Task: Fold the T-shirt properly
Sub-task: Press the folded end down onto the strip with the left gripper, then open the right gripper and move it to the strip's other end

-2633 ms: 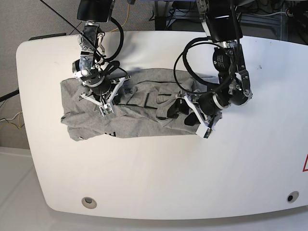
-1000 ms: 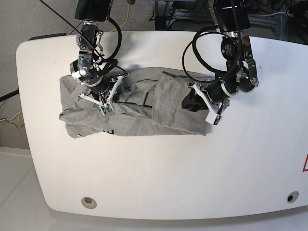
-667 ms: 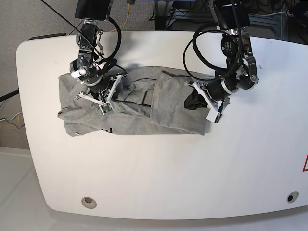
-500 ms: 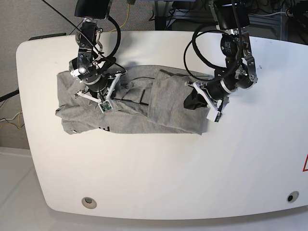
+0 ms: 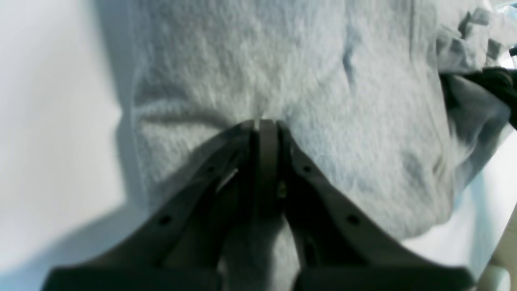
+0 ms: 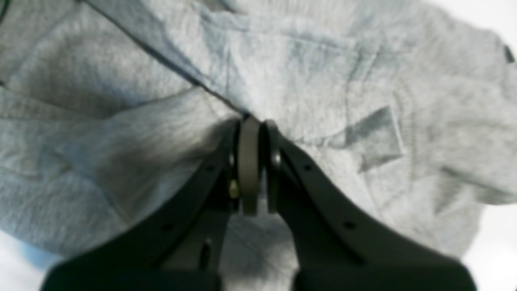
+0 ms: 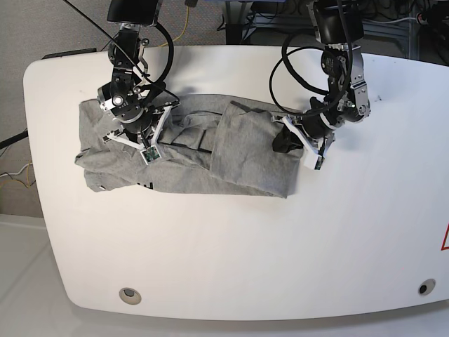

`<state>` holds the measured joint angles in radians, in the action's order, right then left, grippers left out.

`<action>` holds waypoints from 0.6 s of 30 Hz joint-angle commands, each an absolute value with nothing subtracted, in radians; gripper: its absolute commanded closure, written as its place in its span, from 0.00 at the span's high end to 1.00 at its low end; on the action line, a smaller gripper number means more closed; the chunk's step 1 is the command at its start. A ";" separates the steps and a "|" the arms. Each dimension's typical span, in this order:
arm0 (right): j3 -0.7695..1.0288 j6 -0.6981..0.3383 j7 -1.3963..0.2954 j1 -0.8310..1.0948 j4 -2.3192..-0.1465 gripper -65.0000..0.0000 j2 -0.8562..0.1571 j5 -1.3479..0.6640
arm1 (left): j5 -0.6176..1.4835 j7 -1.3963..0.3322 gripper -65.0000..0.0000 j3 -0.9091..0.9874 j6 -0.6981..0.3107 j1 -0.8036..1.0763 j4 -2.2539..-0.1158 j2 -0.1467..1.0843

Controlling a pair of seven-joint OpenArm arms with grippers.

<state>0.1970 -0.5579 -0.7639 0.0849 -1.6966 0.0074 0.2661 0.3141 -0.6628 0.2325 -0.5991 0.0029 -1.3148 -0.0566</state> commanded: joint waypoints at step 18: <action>0.226 -0.558 -0.750 0.071 -1.885 0.00 0.002 0.266 | 0.226 -0.625 0.02 0.229 -0.570 0.010 -1.210 -0.051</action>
<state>0.2260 -0.5652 -0.7677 0.0849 -1.8359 0.0074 0.2661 0.3164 -0.5251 0.2310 -0.6060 -0.0025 -1.2236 -0.0566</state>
